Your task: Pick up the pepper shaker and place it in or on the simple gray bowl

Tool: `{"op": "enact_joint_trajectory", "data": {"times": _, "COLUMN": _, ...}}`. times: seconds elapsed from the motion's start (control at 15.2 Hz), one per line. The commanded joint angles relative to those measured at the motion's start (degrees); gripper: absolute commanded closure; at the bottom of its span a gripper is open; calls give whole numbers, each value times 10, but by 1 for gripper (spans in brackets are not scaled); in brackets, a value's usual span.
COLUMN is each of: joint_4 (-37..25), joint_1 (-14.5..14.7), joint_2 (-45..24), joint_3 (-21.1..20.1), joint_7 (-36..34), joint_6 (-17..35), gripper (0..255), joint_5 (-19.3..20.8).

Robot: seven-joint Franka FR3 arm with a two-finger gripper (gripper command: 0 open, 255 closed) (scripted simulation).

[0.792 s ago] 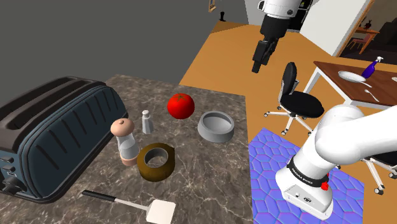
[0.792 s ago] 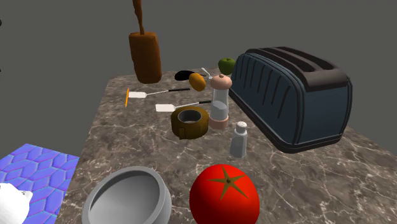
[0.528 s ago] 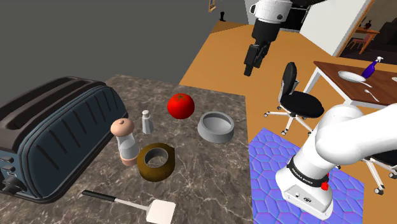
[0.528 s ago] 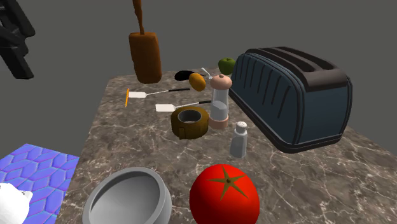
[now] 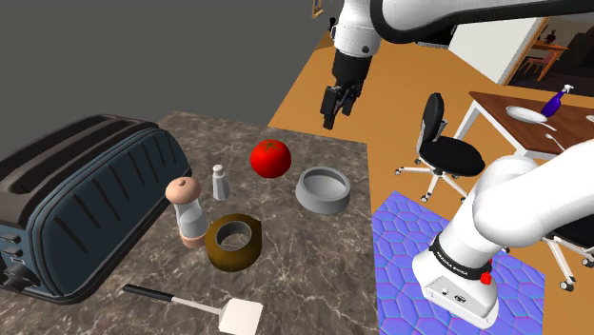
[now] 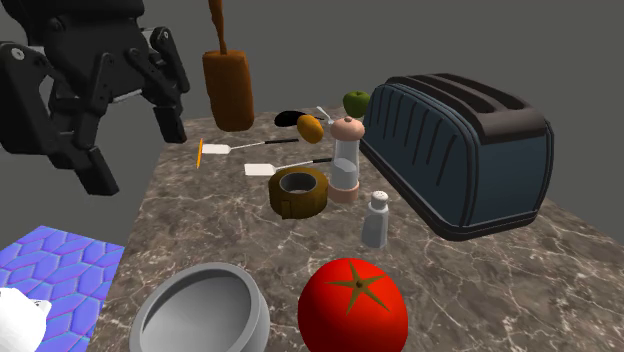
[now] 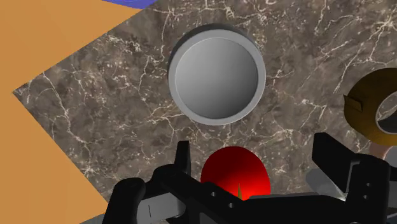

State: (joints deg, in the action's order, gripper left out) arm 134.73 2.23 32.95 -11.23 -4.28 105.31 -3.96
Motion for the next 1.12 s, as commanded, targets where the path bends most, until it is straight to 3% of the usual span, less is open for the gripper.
{"op": "enact_joint_trajectory", "data": {"times": 0.0, "joint_4": -11, "joint_1": 1, "joint_2": -39, "joint_3": -18, "joint_7": -18, "joint_6": 33, "gripper": 0, "joint_5": 0}}
{"op": "enact_joint_trajectory", "data": {"times": 0.53, "joint_4": -85, "joint_1": 3, "joint_2": -193, "joint_3": -88, "joint_7": -106, "joint_6": 125, "gripper": 0, "joint_5": 36}}
{"op": "enact_joint_trajectory", "data": {"times": 1.06, "joint_4": -208, "joint_1": 18, "joint_2": -369, "joint_3": -135, "joint_7": -214, "joint_6": 171, "gripper": 0, "joint_5": 133}}
